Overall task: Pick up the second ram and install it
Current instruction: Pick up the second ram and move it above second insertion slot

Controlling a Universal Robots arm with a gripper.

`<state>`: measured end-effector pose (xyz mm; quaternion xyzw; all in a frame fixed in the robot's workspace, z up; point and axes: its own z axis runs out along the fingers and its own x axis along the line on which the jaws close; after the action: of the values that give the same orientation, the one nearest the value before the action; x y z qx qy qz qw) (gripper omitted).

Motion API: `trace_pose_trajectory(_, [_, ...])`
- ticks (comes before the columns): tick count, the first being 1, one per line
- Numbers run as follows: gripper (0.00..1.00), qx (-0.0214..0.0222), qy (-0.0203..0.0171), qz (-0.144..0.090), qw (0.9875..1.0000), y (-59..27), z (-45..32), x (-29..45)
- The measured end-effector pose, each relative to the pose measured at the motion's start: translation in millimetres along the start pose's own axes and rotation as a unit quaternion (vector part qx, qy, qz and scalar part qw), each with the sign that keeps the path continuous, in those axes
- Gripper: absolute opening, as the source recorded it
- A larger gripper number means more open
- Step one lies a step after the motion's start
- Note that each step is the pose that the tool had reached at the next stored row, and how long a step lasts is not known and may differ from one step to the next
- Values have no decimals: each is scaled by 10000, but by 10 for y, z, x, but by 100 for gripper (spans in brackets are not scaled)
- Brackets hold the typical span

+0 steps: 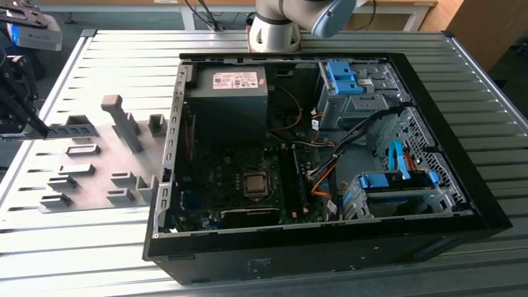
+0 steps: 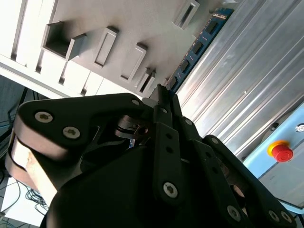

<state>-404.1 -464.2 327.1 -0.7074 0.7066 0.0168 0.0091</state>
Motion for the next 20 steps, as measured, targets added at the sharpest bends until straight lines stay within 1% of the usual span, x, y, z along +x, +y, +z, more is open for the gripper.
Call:
trace_pose_trajectory(14, [14,0,0,0,10000,1,-84,-3])
trace_pose_trajectory(20, [14,0,0,0,10000,1,-138,-5])
